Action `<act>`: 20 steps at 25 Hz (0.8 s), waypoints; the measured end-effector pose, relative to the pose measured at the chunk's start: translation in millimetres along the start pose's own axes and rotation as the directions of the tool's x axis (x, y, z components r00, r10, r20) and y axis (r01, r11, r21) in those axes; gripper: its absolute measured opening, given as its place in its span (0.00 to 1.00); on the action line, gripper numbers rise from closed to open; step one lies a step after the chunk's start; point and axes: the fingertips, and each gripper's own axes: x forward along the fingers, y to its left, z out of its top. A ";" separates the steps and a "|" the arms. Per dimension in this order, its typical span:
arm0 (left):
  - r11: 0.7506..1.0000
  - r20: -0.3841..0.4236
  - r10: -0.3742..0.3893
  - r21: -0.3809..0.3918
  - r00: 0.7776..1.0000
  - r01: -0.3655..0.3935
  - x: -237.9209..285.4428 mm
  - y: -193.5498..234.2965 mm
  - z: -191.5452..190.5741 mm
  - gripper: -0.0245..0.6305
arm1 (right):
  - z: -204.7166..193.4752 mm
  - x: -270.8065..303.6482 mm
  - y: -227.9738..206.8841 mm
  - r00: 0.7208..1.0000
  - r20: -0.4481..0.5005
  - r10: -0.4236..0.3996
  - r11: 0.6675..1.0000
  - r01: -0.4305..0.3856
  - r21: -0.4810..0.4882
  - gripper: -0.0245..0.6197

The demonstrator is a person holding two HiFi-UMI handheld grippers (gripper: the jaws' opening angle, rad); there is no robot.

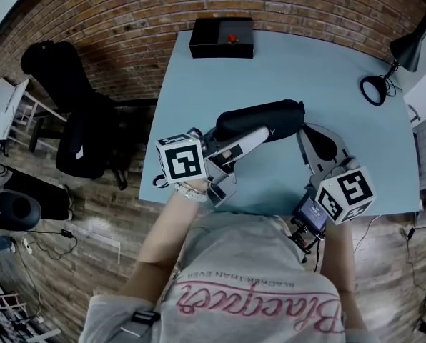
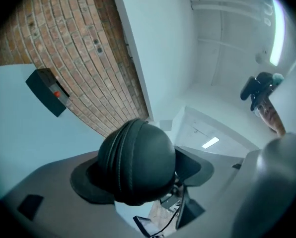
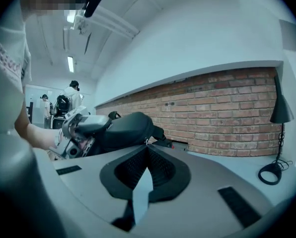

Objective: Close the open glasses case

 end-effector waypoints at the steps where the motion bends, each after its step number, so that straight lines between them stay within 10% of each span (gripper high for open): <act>1: 0.999 -0.027 -0.008 0.032 1.000 0.009 -0.5 -1.6 -3.3 0.58 | 8.1 -3.3 -4.0 1.000 0.022 0.009 1.000 -0.009 -0.008 0.06; 9: 0.933 -0.270 0.003 0.347 0.963 0.094 -5.7 0.6 -27.6 0.61 | 49.6 -15.2 11.4 0.991 0.029 0.134 0.941 -0.118 -0.317 0.06; 20: 0.870 -0.473 -0.278 0.244 0.836 0.428 -15.7 -37.5 -44.1 0.64 | 52.4 -22.7 48.3 0.958 -0.065 0.279 0.778 -0.265 -0.570 0.06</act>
